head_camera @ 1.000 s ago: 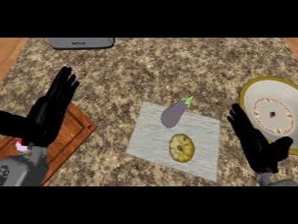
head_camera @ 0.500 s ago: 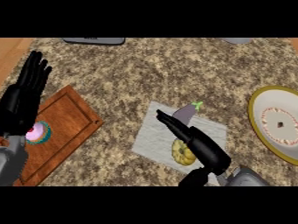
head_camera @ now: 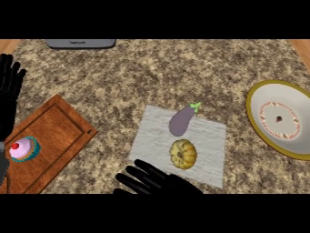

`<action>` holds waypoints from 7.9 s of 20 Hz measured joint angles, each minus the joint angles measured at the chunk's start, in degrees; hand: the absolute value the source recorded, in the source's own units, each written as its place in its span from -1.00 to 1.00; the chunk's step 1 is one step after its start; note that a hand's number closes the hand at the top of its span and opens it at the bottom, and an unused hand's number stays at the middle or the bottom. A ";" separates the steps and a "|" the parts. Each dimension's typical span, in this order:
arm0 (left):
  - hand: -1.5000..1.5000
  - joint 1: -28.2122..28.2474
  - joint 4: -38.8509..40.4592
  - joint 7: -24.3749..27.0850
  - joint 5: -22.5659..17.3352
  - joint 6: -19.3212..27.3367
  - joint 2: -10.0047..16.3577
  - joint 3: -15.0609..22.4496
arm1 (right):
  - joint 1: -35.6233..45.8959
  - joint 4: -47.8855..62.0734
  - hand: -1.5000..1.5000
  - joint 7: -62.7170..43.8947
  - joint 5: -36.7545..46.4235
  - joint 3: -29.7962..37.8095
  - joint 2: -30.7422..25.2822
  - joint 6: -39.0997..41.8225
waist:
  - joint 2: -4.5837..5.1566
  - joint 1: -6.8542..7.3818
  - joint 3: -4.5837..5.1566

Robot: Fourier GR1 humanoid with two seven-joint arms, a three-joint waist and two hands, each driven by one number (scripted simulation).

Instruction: Pick the squash from the placemat and place it in the bowl

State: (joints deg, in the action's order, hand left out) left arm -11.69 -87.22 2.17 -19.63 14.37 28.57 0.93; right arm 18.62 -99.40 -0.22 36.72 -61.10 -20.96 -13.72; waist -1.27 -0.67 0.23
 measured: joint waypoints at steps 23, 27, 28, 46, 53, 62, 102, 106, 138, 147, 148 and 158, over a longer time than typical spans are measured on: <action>0.00 0.35 1.92 2.32 -0.56 -3.92 0.04 -3.39 | 4.79 -23.42 -1.00 -47.57 9.73 1.17 5.44 64.56 | 0.92 0.10 -0.08; 0.00 -0.65 3.03 2.40 0.22 -4.33 -0.83 -3.56 | 4.25 -22.15 -1.00 -47.74 10.20 3.15 9.93 68.59 | 1.05 0.25 -0.13; 0.00 -0.73 1.83 1.27 0.56 -3.75 -1.18 -3.20 | 4.05 -21.15 -1.00 -47.70 10.86 3.25 10.47 68.77 | 1.06 0.38 -0.15; 0.00 -1.05 2.52 1.47 3.99 -7.21 -4.29 -6.89 | 2.45 -10.29 -1.00 -35.46 21.15 10.30 4.85 63.59 | 1.27 0.80 -0.24; 0.00 -1.91 3.58 1.77 6.18 -7.60 -6.28 -7.39 | 2.26 -5.04 -1.00 -28.46 24.47 10.86 5.85 59.34 | 1.28 0.79 -0.24; 0.00 -3.22 3.56 -0.23 7.16 -9.28 -6.86 -9.36 | 1.91 1.73 -1.00 -22.23 30.11 12.63 7.23 56.40 | 1.26 0.76 -0.24; 0.00 0.24 1.56 -1.06 10.28 -10.61 -9.24 -16.19 | -6.75 18.51 1.00 1.73 34.48 45.73 -7.81 31.00 | 1.18 -6.90 -0.96; 0.00 1.52 1.28 -0.83 10.04 -10.15 -9.09 -17.32 | -8.29 23.12 1.00 6.32 27.16 58.77 -15.41 27.81 | 1.09 -8.03 -1.10; 0.00 -2.44 0.86 -1.51 10.90 -12.69 -10.97 -12.12 | -1.12 59.11 1.00 44.83 -16.77 90.73 -50.79 42.04 | 1.62 2.01 -0.29; 0.00 -3.44 2.88 -0.33 11.42 -12.90 -10.77 -12.59 | 3.13 50.31 1.00 37.70 -17.84 79.71 -43.96 43.84 | 1.43 1.59 -0.20; 0.00 -3.69 2.44 -1.06 11.11 -13.03 -10.44 -12.82 | 3.90 49.59 1.00 36.29 -17.77 78.46 -42.76 44.00 | 1.41 1.72 -0.19; 0.00 -2.14 1.63 -0.63 10.93 -13.44 -11.09 -13.45 | 4.56 44.25 1.00 29.49 -11.47 70.47 -30.62 37.26 | 1.32 1.19 -0.22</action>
State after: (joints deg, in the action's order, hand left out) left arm -13.83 -85.59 1.54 -8.70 0.93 17.48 -12.52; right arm 23.18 -55.16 29.27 25.25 9.37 -51.58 23.54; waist 0.05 0.52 0.01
